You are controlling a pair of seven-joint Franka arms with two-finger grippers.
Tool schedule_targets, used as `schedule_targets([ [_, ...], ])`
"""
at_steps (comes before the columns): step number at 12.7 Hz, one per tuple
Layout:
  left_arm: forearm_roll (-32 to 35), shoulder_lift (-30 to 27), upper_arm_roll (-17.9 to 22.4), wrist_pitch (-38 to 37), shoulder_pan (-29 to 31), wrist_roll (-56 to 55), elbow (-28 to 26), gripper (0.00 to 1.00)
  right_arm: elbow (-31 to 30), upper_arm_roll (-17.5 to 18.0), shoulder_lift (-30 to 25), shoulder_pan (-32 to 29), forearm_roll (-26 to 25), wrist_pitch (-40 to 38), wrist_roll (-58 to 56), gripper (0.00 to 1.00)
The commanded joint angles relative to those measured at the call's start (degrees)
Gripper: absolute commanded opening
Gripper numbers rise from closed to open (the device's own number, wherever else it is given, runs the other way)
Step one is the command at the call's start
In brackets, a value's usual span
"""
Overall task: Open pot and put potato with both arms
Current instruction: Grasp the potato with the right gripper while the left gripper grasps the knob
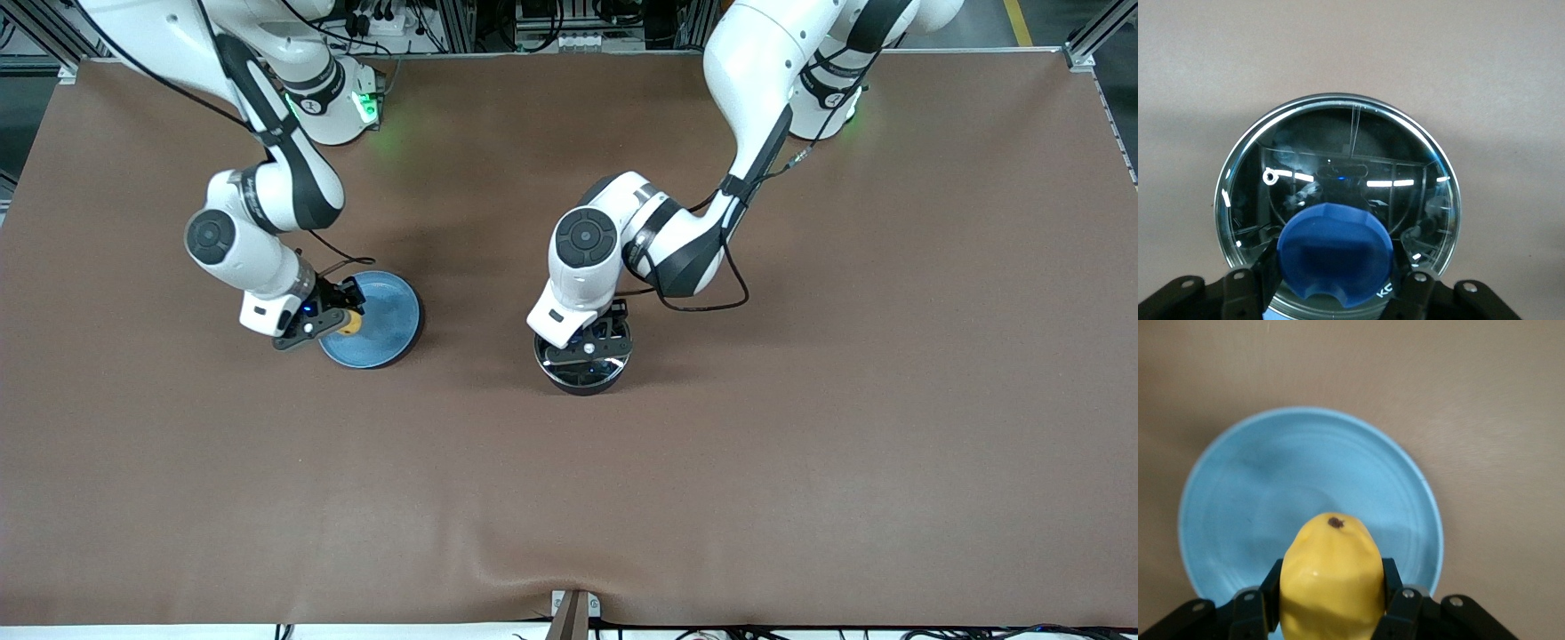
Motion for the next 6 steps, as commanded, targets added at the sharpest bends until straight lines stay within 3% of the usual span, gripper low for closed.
schedule_targets([
  [1, -0.13, -2.87, 0.35, -4.03, -0.24, -1.11, 0.78, 0.02, -0.21, 0.43, -5.89, -0.45, 1.13, -3.29, 5.19, 0.00],
  [6, -0.57, -10.15, 0.44, -8.95, 2.03, -2.08, 0.16, 0.00, 5.14, 0.52, -10.90, 1.22, 0.95, -12.41, 25.73, 0.00],
])
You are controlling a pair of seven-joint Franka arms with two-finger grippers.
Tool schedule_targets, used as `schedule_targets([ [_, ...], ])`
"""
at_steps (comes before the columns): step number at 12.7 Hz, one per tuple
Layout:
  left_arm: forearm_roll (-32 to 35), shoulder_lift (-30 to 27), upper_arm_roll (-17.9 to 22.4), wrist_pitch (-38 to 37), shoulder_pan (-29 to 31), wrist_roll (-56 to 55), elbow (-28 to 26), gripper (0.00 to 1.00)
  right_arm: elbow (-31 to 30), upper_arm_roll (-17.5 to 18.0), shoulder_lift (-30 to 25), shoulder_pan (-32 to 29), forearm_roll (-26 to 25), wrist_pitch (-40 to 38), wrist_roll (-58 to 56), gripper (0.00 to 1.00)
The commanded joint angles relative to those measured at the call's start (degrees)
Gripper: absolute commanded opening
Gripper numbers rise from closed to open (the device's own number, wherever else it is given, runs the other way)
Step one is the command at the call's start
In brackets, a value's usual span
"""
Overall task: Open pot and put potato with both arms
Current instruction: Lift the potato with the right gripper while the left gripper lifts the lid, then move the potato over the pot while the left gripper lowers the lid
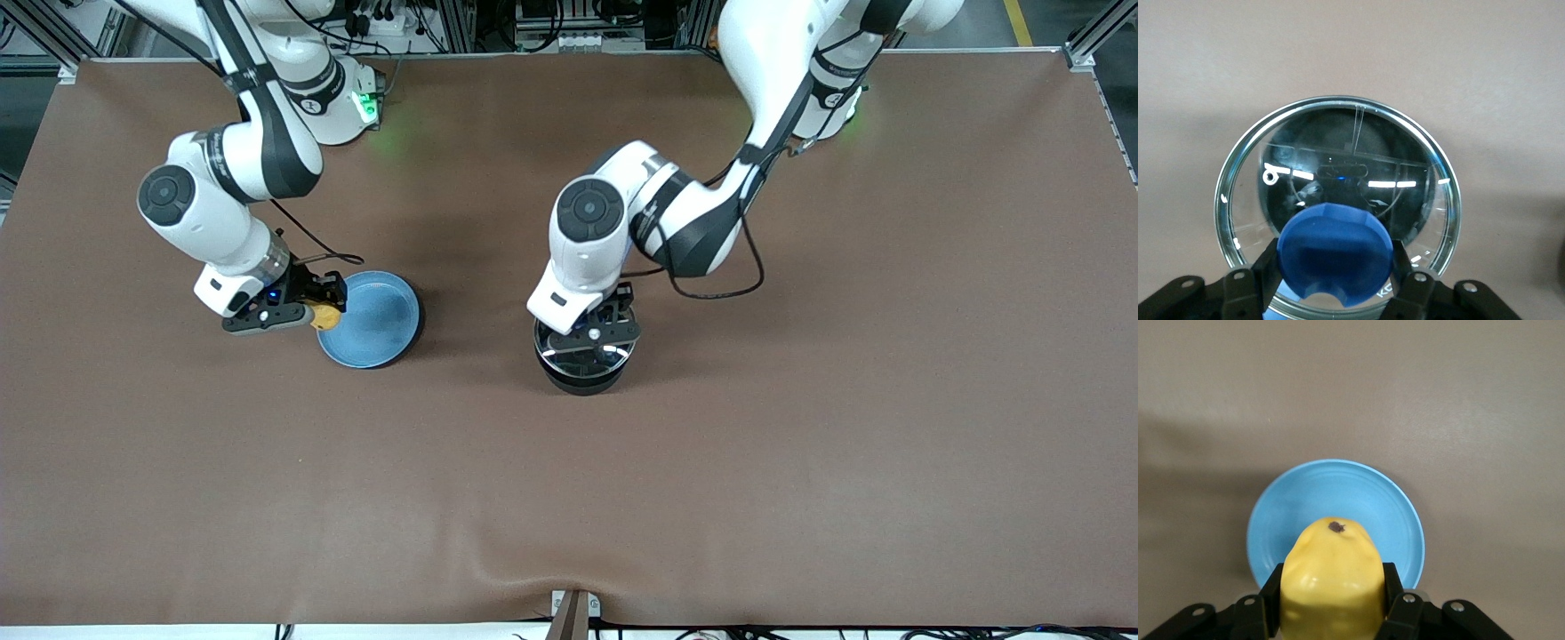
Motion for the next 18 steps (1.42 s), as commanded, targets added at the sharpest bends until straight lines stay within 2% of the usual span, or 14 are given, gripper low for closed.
schedule_targets([
  [1, -0.52, -5.75, 0.13, -2.72, 3.68, 0.10, -1.60, 0.00, 3.91, 0.21, -3.41, 0.41, 0.49, -7.83, 8.19, 0.00],
  [3, -0.09, -8.57, 0.22, -4.38, 7.37, 2.55, -4.14, 0.00, 10.66, 0.13, -4.92, -0.11, 0.06, -16.43, 7.95, 0.00],
  [5, 0.27, -11.29, 0.31, -4.75, 11.58, 5.63, -8.70, 0.00, 19.62, 0.12, -4.57, -0.12, -2.74, -26.10, 7.86, 0.00],
  [7, 0.36, -14.89, 0.31, -4.22, 16.33, 11.42, -15.19, 0.00, 23.60, 0.21, -4.57, -0.03, -3.46, -30.09, 7.51, 0.00],
  [8, 0.36, -15.87, 0.13, -3.87, 19.40, 14.14, -17.05, 0.00, 23.70, 1.26, -4.48, 0.23, -3.55, -30.10, 6.72, 0.00],
  [10, 0.36, -15.97, 0.05, -3.61, 24.06, 17.67, -18.04, 0.00, 23.70, 5.90, -4.04, 0.67, -4.42, -27.74, 7.06, 0.00],
  [12, -0.34, -16.06, -0.57, -1.33, 28.46, 19.69, -19.96, 0.00, 24.58, 7.33, -1.42, 4.25, -5.31, -25.02, 7.42, 0.00],
  [14, -0.43, -15.62, -0.75, -0.27, 30.75, 23.30, -21.11, 0.00, 28.34, 7.24, 3.49, 9.61, -5.48, -22.20, 7.77, 0.00],
  [16, -0.43, -15.00, -0.75, 2.62, 32.69, 26.11, -23.65, 0.00, 34.57, 5.76, 10.69, 16.37, -5.57, -20.36, 13.01, 0.00],
  [18, -0.43, -14.13, -0.66, 6.14, 33.32, 26.47, -26.38, 0.00, 40.46, 0.77, 18.33, 25.50, -5.57, -16.15, 18.04, 0.00],
])
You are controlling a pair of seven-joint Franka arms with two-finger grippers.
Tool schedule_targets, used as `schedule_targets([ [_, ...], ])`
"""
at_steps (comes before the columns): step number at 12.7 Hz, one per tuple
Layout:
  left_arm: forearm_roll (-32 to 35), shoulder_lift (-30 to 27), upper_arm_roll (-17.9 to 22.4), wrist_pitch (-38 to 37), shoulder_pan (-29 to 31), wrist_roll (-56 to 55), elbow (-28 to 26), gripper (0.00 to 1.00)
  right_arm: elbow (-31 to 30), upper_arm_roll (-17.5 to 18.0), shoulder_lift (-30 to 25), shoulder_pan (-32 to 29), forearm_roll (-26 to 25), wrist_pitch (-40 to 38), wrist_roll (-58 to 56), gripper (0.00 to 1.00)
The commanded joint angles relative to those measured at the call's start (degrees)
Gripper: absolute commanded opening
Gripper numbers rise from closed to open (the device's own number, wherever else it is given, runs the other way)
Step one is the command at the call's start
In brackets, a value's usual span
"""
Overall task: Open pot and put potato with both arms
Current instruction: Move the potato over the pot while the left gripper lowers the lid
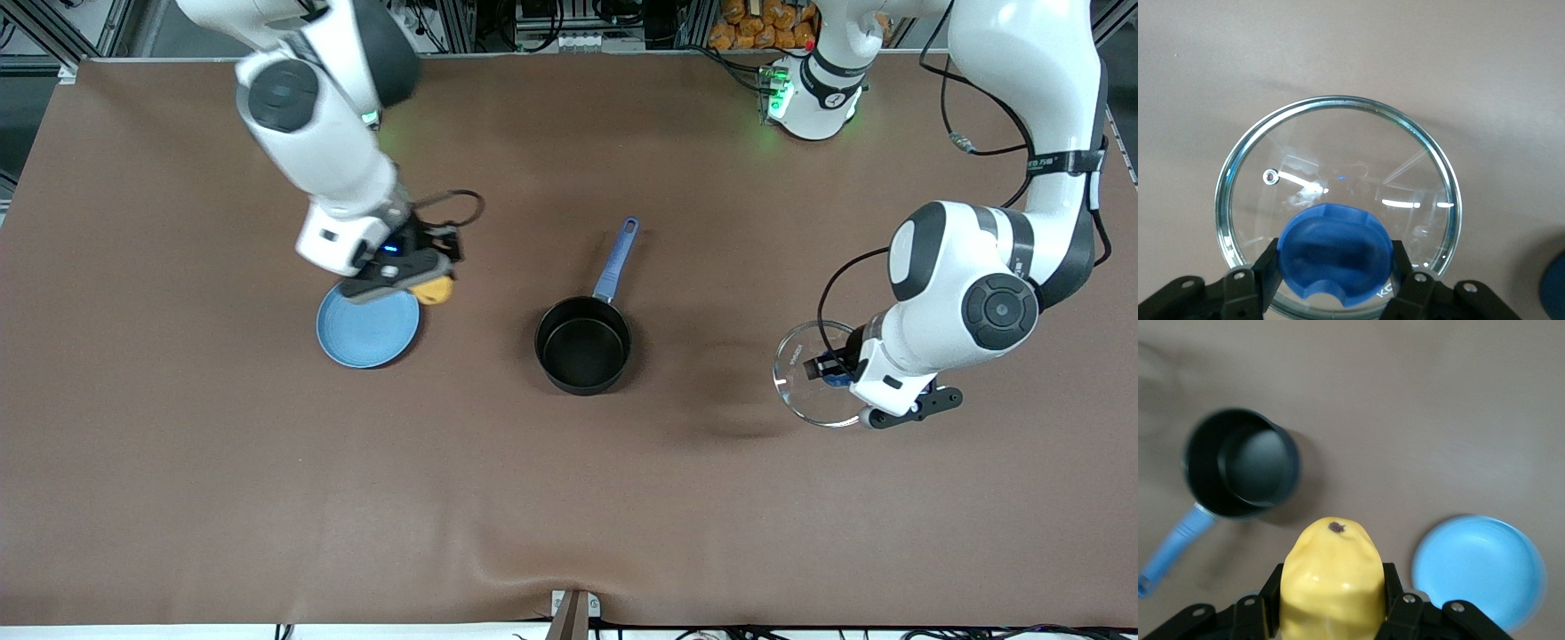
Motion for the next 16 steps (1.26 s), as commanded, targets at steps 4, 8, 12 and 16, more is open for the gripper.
schedule_targets([
  [4, 0.15, 1.90, -0.66, 12.76, 2.36, 6.20, -9.20, 0.00, 24.19, -20.19, 25.97, 26.82, -0.49, 4.35, 16.43, 0.00],
  [8, 0.32, 1.29, -0.57, 25.78, 2.90, 6.83, -18.61, 0.00, 27.66, -22.51, 32.24, 30.28, -0.13, 5.32, 19.70, 0.00],
  [12, 0.41, 2.17, -0.48, 30.46, 3.16, 7.01, -20.99, 0.00, 30.57, -23.22, 37.25, 31.60, -0.13, 6.01, 20.15, 0.00],
  [16, 0.59, 0.42, -0.48, 29.58, 3.16, 6.13, -20.56, 1.00, 30.48, -23.22, 40.16, 31.87, -0.13, 10.85, 19.89, 0.00],
])
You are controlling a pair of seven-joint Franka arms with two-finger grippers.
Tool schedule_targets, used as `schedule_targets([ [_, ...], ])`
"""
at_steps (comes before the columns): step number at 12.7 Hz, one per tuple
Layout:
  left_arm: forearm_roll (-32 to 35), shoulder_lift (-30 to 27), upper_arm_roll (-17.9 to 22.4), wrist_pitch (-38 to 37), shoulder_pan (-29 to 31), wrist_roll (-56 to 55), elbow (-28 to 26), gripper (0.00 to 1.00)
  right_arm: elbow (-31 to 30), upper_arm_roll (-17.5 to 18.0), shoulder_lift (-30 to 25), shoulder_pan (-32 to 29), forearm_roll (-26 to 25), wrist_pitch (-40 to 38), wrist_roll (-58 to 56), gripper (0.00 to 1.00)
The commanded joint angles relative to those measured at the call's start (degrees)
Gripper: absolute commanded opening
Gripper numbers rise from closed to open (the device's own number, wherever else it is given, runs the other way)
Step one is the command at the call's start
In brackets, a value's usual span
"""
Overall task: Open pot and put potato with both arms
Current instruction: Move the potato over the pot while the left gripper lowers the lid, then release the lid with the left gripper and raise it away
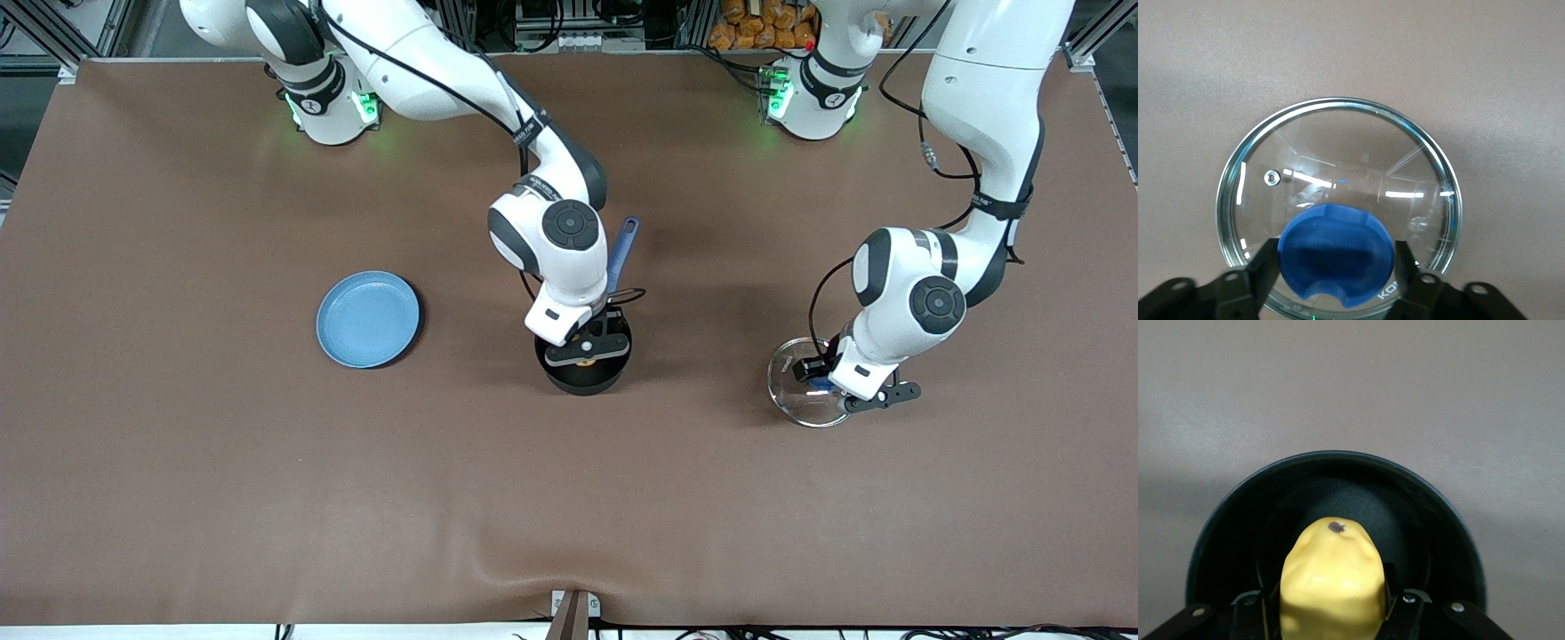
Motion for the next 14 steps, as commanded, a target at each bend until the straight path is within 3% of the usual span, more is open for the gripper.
schedule_targets([
  [1, 0.54, -4.21, -0.46, 0.12, 0.70, 0.46, -0.73, 1.00, 2.50, -1.10, 2.60, 0.99, 0.06, 0.71, 1.28, 0.00],
  [3, 0.54, -7.73, -0.37, -4.78, 0.70, 0.55, 2.16, 1.00, 2.24, -1.10, 2.86, 0.99, 0.06, 0.71, 1.37, 0.00],
  [8, 0.11, -13.27, -0.46, -31.64, 1.06, 0.55, 19.11, 1.00, 1.89, -1.10, 3.66, 0.99, 0.14, 2.02, 1.46, 0.00],
  [10, 0.01, -16.16, -0.37, -38.96, 1.06, 0.64, 23.34, 1.00, 1.89, -1.01, 3.74, 0.99, 0.23, 2.03, 2.16, 0.26],
  [14, 0.01, -22.40, -0.55, -46.19, 2.73, 0.90, 26.00, 1.00, 1.89, -1.01, 3.66, 0.99, 0.23, 2.03, 3.48, 0.40],
])
